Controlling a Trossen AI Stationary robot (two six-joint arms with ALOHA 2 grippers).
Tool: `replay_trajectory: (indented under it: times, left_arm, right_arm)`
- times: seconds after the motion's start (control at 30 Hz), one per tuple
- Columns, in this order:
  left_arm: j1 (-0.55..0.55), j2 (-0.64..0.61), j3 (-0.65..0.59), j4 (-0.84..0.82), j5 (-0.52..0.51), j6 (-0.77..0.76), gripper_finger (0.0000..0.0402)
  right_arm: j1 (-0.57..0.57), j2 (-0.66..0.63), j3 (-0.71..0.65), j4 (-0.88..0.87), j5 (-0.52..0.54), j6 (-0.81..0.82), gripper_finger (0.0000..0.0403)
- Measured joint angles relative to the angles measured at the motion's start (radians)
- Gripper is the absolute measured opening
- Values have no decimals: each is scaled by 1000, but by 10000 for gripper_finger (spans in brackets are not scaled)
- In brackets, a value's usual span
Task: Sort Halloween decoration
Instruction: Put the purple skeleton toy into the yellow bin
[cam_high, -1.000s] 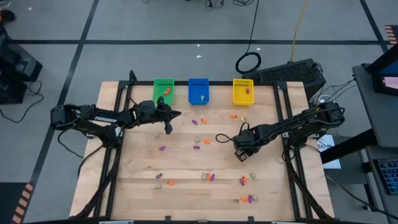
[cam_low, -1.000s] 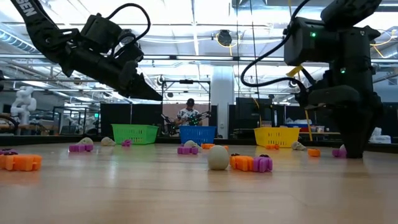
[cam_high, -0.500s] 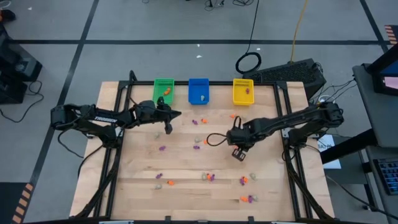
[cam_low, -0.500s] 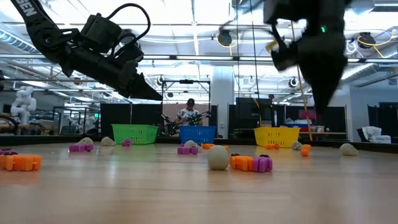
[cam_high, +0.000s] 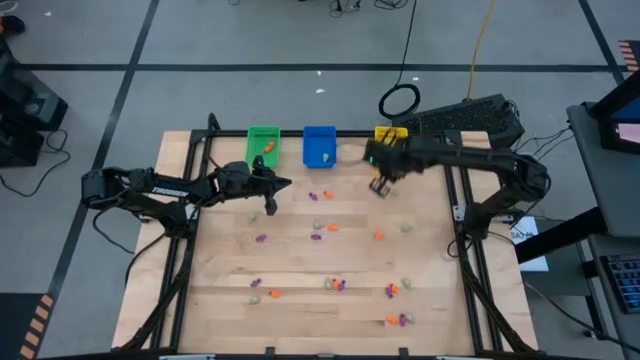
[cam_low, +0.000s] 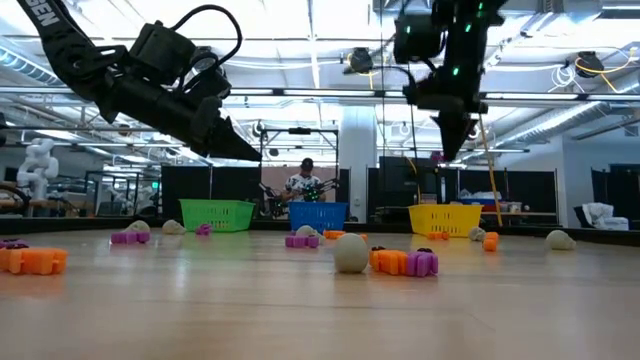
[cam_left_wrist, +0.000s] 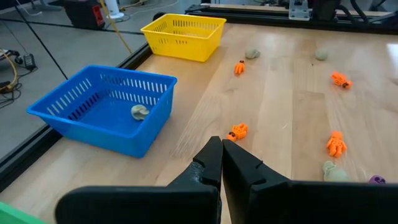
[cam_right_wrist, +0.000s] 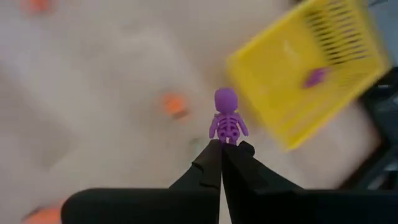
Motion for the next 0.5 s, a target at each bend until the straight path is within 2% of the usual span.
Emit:
replay_trajectory:
  times: [0.23,0.5]
  left_arm:
    - [0,0,0,0,0,0,11]
    - [0,0,0,-1,0,1,11]
  right_arm:
    - [-281,82,-2,159,-100,-195,1]
    - [-432,291,-3,249,-177,-321,0]
